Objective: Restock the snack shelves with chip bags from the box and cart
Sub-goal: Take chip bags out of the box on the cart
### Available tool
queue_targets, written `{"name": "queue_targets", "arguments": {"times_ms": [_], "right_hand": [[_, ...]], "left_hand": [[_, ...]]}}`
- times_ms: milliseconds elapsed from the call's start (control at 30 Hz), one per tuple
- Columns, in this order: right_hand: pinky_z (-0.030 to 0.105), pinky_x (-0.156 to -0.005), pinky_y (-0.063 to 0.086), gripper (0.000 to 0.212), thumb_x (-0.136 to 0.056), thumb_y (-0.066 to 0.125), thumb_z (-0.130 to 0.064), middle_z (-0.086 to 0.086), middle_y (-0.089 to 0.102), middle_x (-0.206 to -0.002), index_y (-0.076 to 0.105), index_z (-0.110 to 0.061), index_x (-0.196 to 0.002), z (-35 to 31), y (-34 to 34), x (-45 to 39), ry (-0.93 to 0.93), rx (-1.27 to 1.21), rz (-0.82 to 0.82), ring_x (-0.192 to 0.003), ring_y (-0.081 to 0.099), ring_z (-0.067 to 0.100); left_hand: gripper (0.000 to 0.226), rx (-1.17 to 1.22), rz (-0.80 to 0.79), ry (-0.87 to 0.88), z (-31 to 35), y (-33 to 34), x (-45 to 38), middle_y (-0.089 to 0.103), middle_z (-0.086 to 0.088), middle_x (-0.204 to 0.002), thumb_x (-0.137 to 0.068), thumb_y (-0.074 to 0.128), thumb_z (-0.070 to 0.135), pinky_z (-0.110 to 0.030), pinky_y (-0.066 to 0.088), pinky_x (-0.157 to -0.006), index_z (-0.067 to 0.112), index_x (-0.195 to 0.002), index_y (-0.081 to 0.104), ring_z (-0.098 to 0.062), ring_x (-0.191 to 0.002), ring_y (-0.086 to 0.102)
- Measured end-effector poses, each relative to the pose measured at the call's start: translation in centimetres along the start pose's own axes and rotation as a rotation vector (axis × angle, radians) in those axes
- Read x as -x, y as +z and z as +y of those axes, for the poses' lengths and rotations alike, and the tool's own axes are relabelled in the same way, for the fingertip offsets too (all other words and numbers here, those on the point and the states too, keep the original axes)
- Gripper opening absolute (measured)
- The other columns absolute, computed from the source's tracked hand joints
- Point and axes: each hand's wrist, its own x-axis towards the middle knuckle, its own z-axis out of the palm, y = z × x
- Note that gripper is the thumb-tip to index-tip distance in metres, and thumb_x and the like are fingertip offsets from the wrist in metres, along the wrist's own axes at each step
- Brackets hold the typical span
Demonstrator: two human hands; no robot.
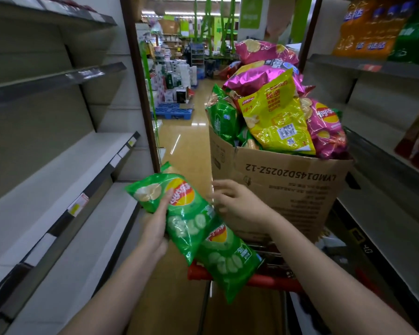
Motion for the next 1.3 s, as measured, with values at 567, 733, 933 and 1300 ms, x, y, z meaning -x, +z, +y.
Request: {"name": "queue_targets", "arguments": {"times_ms": [567, 733, 933, 1300], "right_hand": [[0.03, -0.089, 0.053, 0.054, -0.067, 0.083, -0.05, 0.002, 0.07, -0.104, 0.064, -0.014, -0.103, 10.8, 3.4, -2.2, 0.424, 0.174, -0.135, -0.092, 0.065, 0.016], [0.035, -0.084, 0.057, 0.068, -0.055, 0.081, -0.066, -0.004, 0.071, -0.1, 0.062, -0.022, -0.104, 8.0, 2.0, -1.2, 0.218, 0.221, -0.058, -0.087, 0.068, 0.011], [0.032, -0.076, 0.055, 0.059, -0.064, 0.073, -0.064, -0.009, 0.066, -0.096, 0.053, -0.024, -0.102, 0.1, 1.5, 2.3, -0.075, 0.014, 0.211, -0.086, 0.064, 0.009], [0.043, -0.099, 0.049, 0.058, -0.081, 0.065, -0.055, 0.0, 0.056, -0.123, 0.041, -0.022, -0.122, -9.6, 5.5, 0.3, -0.232, -0.117, -0.194, -0.11, 0.06, 0.02]], "left_hand": [[0.066, 0.017, 0.03, 0.089, 2.2, -6.6, 2.8, 0.069, -0.011, -0.118, -0.075, 0.072, 0.04, -0.04, 0.059, -0.079, 0.017, -0.133, 0.053, -0.029, -0.106, 0.067], [0.054, -0.045, 0.026, 0.121, 3.6, -7.0, 3.8, 0.073, -0.011, -0.107, -0.074, 0.067, 0.033, -0.038, 0.06, -0.074, 0.015, -0.124, 0.058, -0.027, -0.092, 0.072], [0.037, 0.037, -0.064, 0.048, 5.4, -7.0, 6.3, 0.075, -0.014, -0.084, -0.075, 0.058, 0.035, -0.035, 0.061, -0.059, 0.011, -0.101, 0.065, -0.026, -0.068, 0.073], [0.048, -0.019, -0.039, 0.092, 10.1, -7.1, 11.0, 0.074, -0.017, -0.087, -0.061, 0.08, 0.044, -0.039, 0.061, -0.069, 0.007, -0.091, 0.074, -0.029, -0.071, 0.072]]}}
